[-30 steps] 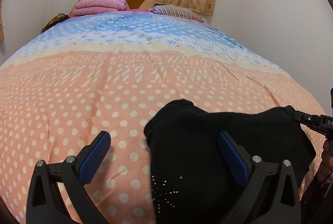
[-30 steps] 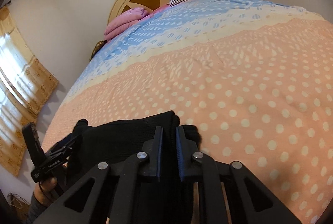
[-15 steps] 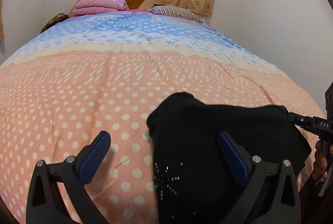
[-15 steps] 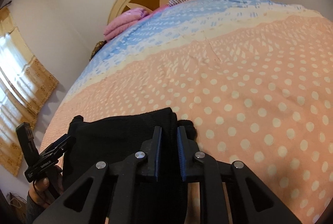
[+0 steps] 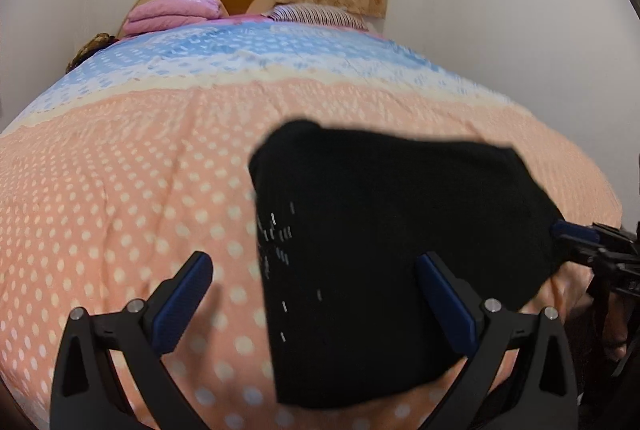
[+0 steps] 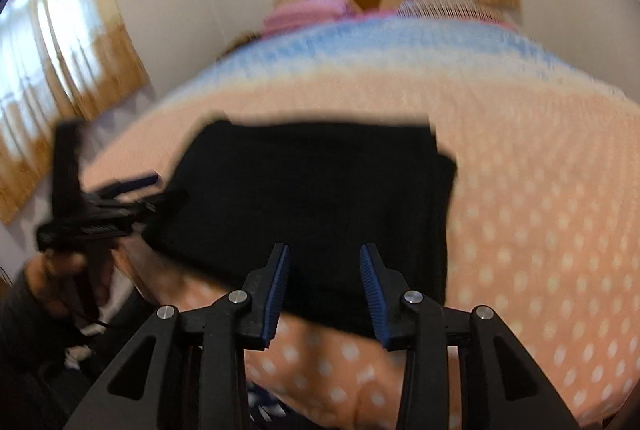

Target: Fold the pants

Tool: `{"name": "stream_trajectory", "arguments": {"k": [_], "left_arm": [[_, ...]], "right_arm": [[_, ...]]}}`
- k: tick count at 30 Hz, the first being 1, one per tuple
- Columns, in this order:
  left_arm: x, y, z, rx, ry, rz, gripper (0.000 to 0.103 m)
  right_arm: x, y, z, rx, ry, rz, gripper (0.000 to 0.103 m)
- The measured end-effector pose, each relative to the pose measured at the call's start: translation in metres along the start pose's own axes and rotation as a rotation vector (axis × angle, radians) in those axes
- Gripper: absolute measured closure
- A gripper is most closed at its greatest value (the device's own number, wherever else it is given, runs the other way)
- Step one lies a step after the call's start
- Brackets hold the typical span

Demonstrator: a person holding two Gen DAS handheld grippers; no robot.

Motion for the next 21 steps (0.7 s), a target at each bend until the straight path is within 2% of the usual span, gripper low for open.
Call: {"name": "stream_trajectory", "arguments": {"k": [2,6,8,11,14,16,18,20,21], "left_arm": [[0.006,0.004,0.013,0.013,-0.028,0.012,0.000],[0.005,0.002,0.019,-0.012,-0.014,0.019,0.000],[-0.002,0.002,0.010,-0.009,-0.001,0.016,0.000],[-0.017,-0.003,-0.012,-0.007,0.079,-0.012,0.000],[-0.012,-0.005,-0.037,0.001,0.091,-0.036,0.000],[0.000,-0.006,-0.048,0.013,0.081,-0.068,0.000],[0.021,-0.008,-0.049,0.028,0.007,-0.104,0.000],[0.032,-0.009,-0.046,0.033,-0.014,-0.101,0.000],[0.035,-0.010,-0.044,0.026,-0.014,-0.089,0.000]], "right_arm": [[-0.002,0.005,0.004,0.010,0.017,-0.026,0.065],[-0.007,0.009,-0.005,0.048,-0.004,-0.055,0.065],[-0.015,0.008,-0.014,0.041,0.033,-0.049,0.064],[-0.025,0.009,-0.032,0.032,0.103,-0.055,0.064],[-0.013,0.019,-0.056,0.050,0.130,-0.045,0.064],[0.003,0.025,-0.065,0.068,0.108,-0.051,0.064],[0.022,0.033,-0.068,0.088,0.059,-0.023,0.064],[0.036,0.043,-0.064,0.121,-0.004,0.024,0.064],[0.042,0.048,-0.060,0.144,-0.019,0.003,0.064]]}}
Point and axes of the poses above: each gripper's, at about its wrist camera, not at the fingertips, and x roughly the way its jaws point, y to its right, z to its underside, the point moved 4 cm from there along x, roughly the way its jaws point, and after that the axes turned 7 degrees about -x, right-handed, at the moved point
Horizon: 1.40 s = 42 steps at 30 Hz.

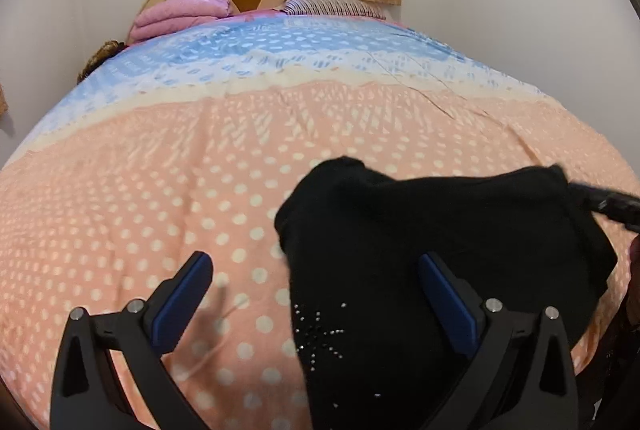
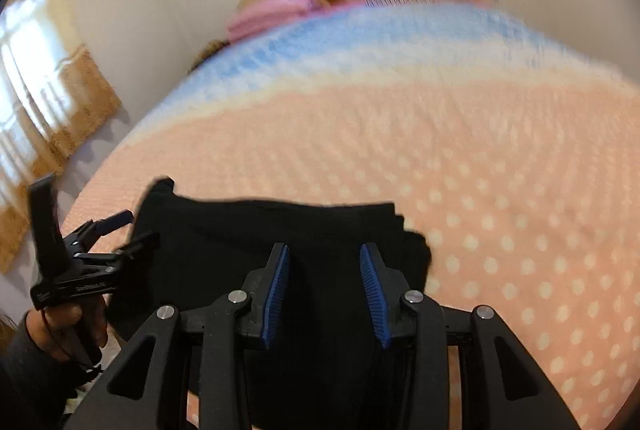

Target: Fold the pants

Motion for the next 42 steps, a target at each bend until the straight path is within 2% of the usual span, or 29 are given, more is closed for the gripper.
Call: {"name": "stream_trajectory", "arguments": {"k": [3,7,10,12,14,16,22,29,32,36,42], "left_arm": [[0.006,-0.002,0.005,-0.027,-0.009,0.020,0.000],[0.005,-0.003,0.005,-0.051,-0.021,0.039,0.000],[-0.004,0.000,0.006,-0.051,-0.018,0.033,0.000],[-0.010,0.000,0.007,-0.043,-0.014,0.027,0.000],[-0.016,0.001,0.009,-0.044,-0.017,0.032,0.000],[-0.023,0.001,0.010,-0.046,-0.019,0.056,0.000],[-0.029,0.006,0.021,-0.022,-0.015,0.078,0.000],[-0.009,0.000,0.029,-0.086,-0.056,0.136,0.000],[-0.005,0.001,0.030,-0.090,-0.058,0.156,0.000],[0.000,0.002,0.028,-0.074,-0.058,0.169,0.000],[0.004,0.002,0.025,-0.060,-0.064,0.206,0.000]], "right_arm": [[0.002,0.003,0.001,0.000,0.017,-0.025,0.064],[0.001,-0.002,0.004,-0.055,0.036,-0.011,0.064],[-0.011,0.002,0.003,-0.029,0.072,-0.031,0.064],[-0.022,0.004,0.005,-0.010,0.097,-0.051,0.057],[-0.030,0.008,0.009,-0.014,0.118,-0.045,0.045],[-0.037,0.013,0.014,-0.021,0.135,-0.028,0.045],[-0.050,0.034,0.028,0.051,0.134,-0.018,0.045],[-0.040,0.050,0.042,0.135,0.093,-0.038,0.044],[-0.032,0.054,0.047,0.181,0.061,-0.072,0.040],[-0.030,0.051,0.048,0.176,0.060,-0.056,0.039],[-0.021,0.044,0.047,0.184,0.039,-0.075,0.039]]}}
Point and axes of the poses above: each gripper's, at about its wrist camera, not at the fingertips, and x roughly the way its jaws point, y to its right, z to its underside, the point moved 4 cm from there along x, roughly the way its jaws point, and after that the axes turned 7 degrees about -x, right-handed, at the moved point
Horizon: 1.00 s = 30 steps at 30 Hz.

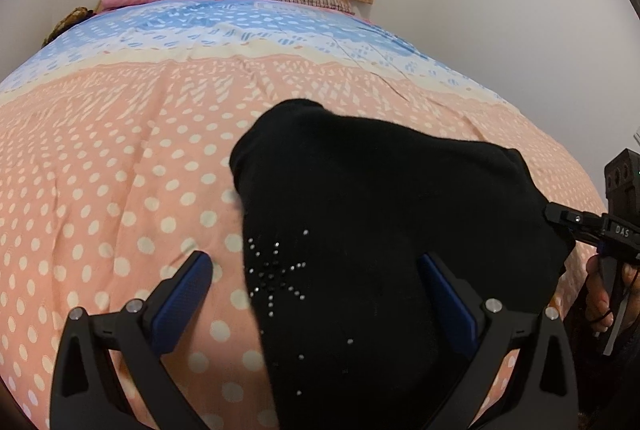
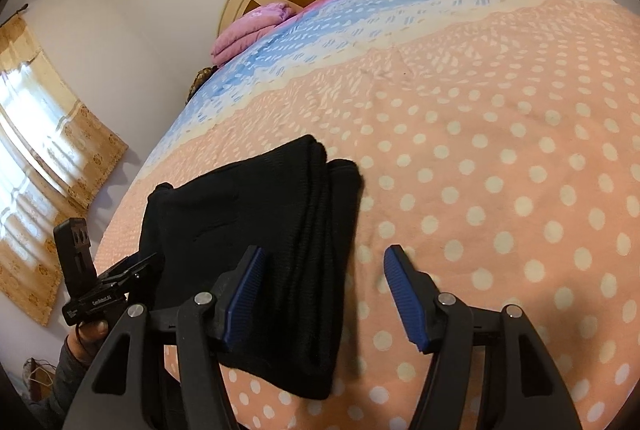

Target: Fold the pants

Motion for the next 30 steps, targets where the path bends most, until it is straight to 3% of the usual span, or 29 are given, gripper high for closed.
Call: {"name": "stream_trajectory", "arguments": {"k": [8,10,12,14,17,23,30], "left_arm": [[0.000,-0.002,-0.005,-0.017,-0.011,0.066,0.000],[-0.003,-0.004,-0.006,-0.029,-0.006,0.082,0.004],[-0.006,-0.006,-0.007,-0.039,-0.001,0.122,0.021],[-0.008,-0.007,-0.006,-0.058,-0.005,0.157,0.024],[-0.010,-0.004,-0.006,-0.049,-0.002,0.167,0.036],[-0.019,-0.010,-0.009,-0.099,0.021,0.236,0.079],[-0.039,-0.022,-0.014,-0.146,0.071,0.300,0.090]], "right_arm": [[0.009,-0.013,-0.004,0.017,-0.003,-0.081,0.044],[0.012,-0.020,-0.001,-0.014,-0.014,-0.087,0.056],[0.010,-0.020,0.000,-0.017,-0.008,-0.080,0.063],[0.008,-0.018,0.000,0.006,-0.006,-0.105,0.071],[0.000,-0.026,-0.001,-0.013,0.008,-0.107,0.074],[-0.026,-0.060,-0.008,-0.114,0.051,-0.111,0.076],[-0.039,-0.102,-0.032,-0.239,0.061,-0.123,0.076]]}}
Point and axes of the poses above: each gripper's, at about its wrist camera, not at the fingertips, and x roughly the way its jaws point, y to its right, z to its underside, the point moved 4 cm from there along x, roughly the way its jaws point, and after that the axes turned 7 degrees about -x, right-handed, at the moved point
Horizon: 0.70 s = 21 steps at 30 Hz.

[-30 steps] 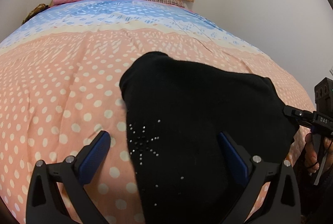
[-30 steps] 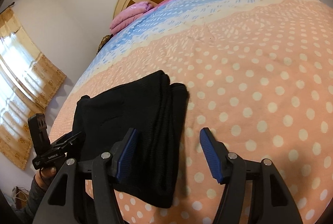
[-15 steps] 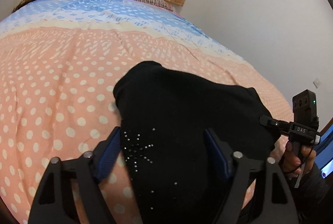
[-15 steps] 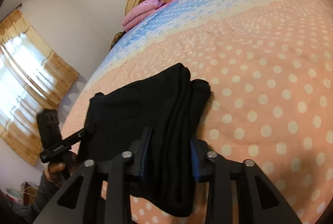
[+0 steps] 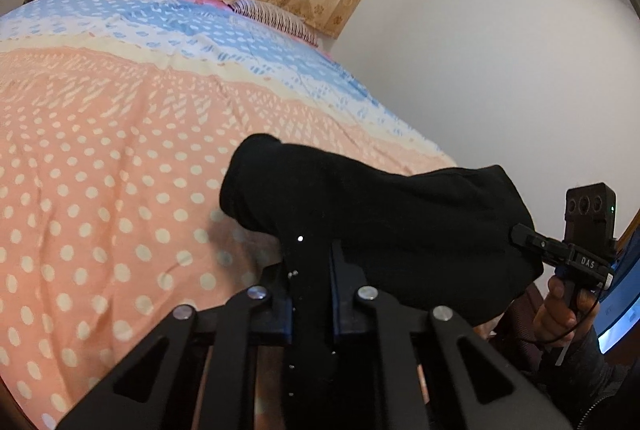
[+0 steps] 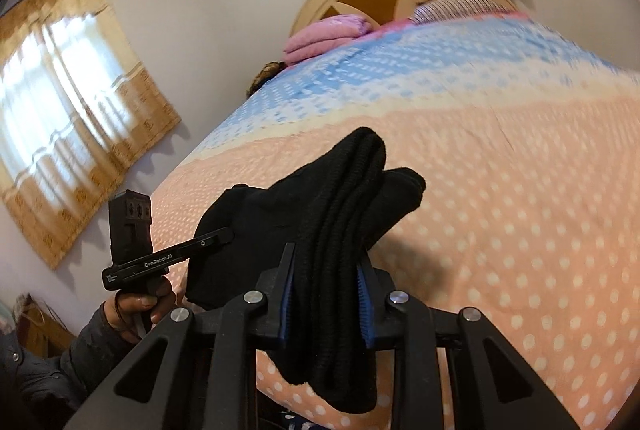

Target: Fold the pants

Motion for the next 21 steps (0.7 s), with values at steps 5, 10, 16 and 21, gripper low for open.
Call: {"name": "stream_trajectory", "arguments": {"k": [5,10,16,21], "left_arm": [[-0.038,-0.010,-0.015,-0.018,0.077,-0.003,0.090],[-0.086,-0.037,-0.033,-0.038,0.167,-0.062,0.090],[-0.140,-0.090,-0.046,-0.078,0.249,-0.204,0.090],[-0.165,-0.143,-0.045,-0.097,0.288,-0.362,0.090]], "right_arm": [[0.022,-0.021,-0.031,-0.074,-0.019,-0.022,0.076],[0.072,-0.049,-0.066,-0.113,-0.059,-0.115,0.076],[0.157,-0.102,-0.091,-0.153,-0.111,-0.242,0.076],[0.228,-0.137,-0.085,-0.141,-0.177,-0.317,0.076]]}}
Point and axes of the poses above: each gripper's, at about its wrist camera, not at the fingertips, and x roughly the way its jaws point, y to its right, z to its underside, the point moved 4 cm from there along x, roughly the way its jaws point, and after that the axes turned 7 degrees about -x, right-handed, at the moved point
